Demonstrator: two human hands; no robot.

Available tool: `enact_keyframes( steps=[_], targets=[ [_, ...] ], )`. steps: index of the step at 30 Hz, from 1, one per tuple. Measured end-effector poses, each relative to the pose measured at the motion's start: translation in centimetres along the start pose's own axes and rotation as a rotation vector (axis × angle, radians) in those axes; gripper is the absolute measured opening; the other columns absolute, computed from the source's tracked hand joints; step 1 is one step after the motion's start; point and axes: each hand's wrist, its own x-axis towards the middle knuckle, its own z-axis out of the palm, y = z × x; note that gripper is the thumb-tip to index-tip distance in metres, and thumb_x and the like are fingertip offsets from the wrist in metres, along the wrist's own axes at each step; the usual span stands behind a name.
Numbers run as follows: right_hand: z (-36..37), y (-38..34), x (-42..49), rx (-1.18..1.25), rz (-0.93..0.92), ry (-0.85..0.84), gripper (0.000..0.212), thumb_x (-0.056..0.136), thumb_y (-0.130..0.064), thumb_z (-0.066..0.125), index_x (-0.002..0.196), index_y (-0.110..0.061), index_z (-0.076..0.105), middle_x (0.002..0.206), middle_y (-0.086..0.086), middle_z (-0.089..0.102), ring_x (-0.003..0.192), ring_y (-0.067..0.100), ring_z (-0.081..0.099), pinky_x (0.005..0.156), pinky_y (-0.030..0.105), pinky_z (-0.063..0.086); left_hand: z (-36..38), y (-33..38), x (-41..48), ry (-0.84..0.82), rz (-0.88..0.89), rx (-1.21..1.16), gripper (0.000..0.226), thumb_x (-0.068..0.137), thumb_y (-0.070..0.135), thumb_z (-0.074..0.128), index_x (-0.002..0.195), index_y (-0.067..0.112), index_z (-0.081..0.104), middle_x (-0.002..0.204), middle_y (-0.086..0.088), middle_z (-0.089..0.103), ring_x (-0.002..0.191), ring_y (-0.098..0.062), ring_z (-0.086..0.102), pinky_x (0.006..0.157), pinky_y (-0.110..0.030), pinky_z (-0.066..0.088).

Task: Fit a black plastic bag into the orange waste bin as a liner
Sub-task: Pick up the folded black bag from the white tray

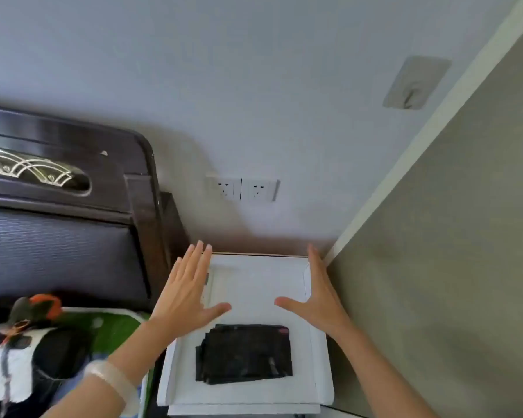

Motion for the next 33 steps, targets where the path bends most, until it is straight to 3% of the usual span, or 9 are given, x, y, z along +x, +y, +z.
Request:
enact_keyframes(
  steps=[3, 5, 9, 13, 19, 23, 27, 31, 33],
  targets=[
    [5.2, 5.4, -1.3, 0.113, 0.199, -0.144, 0.102, 0.071, -0.053, 0.070, 0.127, -0.059, -0.016, 0.156, -0.020, -0.008, 0.146, 0.011, 0.004, 0.117, 0.036, 0.015, 8.3, -1.0, -3.4, -0.207, -0.101, -0.242, 0.111, 0.068, 0.080, 0.038, 0.139, 0.022, -0.024, 0.153, 0.006, -0.019, 0.147, -0.017, -0.010, 0.121, -0.036, 0.005],
    [8.9, 9.4, -3.1, 0.134, 0.302, -0.204, 0.102, 0.076, -0.051, 0.066, 0.136, -0.049, -0.016, 0.158, -0.013, -0.011, 0.146, 0.016, 0.004, 0.117, 0.037, 0.014, 13.7, -1.7, -6.4, -0.311, -0.249, -0.391, 0.105, 0.075, 0.066, 0.051, 0.135, 0.031, -0.027, 0.158, 0.005, -0.016, 0.148, -0.017, -0.008, 0.122, -0.038, 0.008],
    [12.9, 14.5, -4.8, 0.171, 0.420, -0.301, 0.105, 0.081, -0.045, 0.064, 0.142, -0.032, -0.021, 0.158, -0.006, -0.018, 0.147, 0.019, -0.003, 0.118, 0.038, 0.011, 19.2, -3.3, -8.9, -0.324, -0.492, -0.467, 0.101, 0.080, 0.049, 0.060, 0.147, 0.021, -0.012, 0.161, -0.005, -0.004, 0.148, -0.025, -0.003, 0.121, -0.043, 0.010],
    [15.1, 15.4, -5.2, 0.100, 0.410, -0.197, 0.097, 0.083, -0.041, 0.063, 0.145, -0.030, -0.011, 0.159, -0.004, -0.013, 0.147, 0.019, -0.001, 0.121, 0.043, 0.009, 20.9, -3.7, -9.2, -0.250, -0.585, -0.452, 0.092, 0.083, 0.038, 0.061, 0.149, 0.017, 0.002, 0.159, -0.009, 0.014, 0.145, -0.026, 0.016, 0.118, -0.041, 0.017],
    [14.5, 15.7, -4.5, 0.507, 0.574, -0.131, 0.080, 0.089, -0.018, 0.059, 0.147, -0.031, 0.006, 0.158, 0.001, 0.018, 0.142, 0.026, 0.027, 0.114, 0.043, 0.028, 21.0, -3.0, -7.8, -0.188, -0.864, -0.956, 0.083, 0.086, 0.017, 0.062, 0.150, 0.018, 0.008, 0.151, -0.010, 0.033, 0.135, -0.030, 0.038, 0.111, -0.045, 0.037],
    [14.6, 15.8, -4.0, 0.576, 0.632, -0.080, 0.061, 0.090, -0.007, 0.056, 0.142, -0.026, 0.031, 0.147, 0.006, 0.039, 0.131, 0.029, 0.042, 0.104, 0.043, 0.042, 20.8, -3.6, -7.4, -0.198, -0.987, -0.992, 0.056, 0.087, 0.010, 0.060, 0.137, 0.009, 0.035, 0.126, -0.012, 0.051, 0.104, -0.025, 0.051, 0.091, -0.040, 0.049],
    [14.6, 16.2, -3.8, 0.598, 0.640, -0.072, 0.055, 0.089, 0.000, 0.056, 0.138, -0.019, 0.039, 0.135, 0.012, 0.052, 0.122, 0.029, 0.052, 0.093, 0.040, 0.052, 20.4, -4.3, -7.1, -0.282, -1.047, -1.032, 0.031, 0.087, 0.007, 0.058, 0.117, 0.000, 0.056, 0.095, -0.009, 0.064, 0.085, -0.026, 0.061, 0.064, -0.032, 0.052],
    [14.6, 15.3, -3.9, 0.539, 0.597, -0.122, 0.058, 0.088, 0.001, 0.056, 0.140, -0.014, 0.036, 0.144, 0.009, 0.043, 0.131, 0.029, 0.044, 0.103, 0.040, 0.041, 19.8, -4.6, -6.8, -0.329, -1.088, -1.232, 0.031, 0.085, 0.005, 0.060, 0.114, -0.006, 0.059, 0.106, -0.022, 0.068, 0.097, -0.039, 0.064, 0.088, -0.047, 0.052],
    [14.1, 14.1, -4.0, 0.476, 0.546, -0.107, 0.056, 0.089, 0.002, 0.053, 0.140, -0.015, 0.036, 0.147, 0.006, 0.040, 0.135, 0.027, 0.039, 0.108, 0.039, 0.035, 18.8, -4.3, -6.4, -0.359, -1.101, -1.353, 0.033, 0.085, 0.001, 0.058, 0.116, -0.011, 0.056, 0.102, -0.023, 0.068, 0.095, -0.039, 0.063, 0.091, -0.047, 0.048]
  ],
)
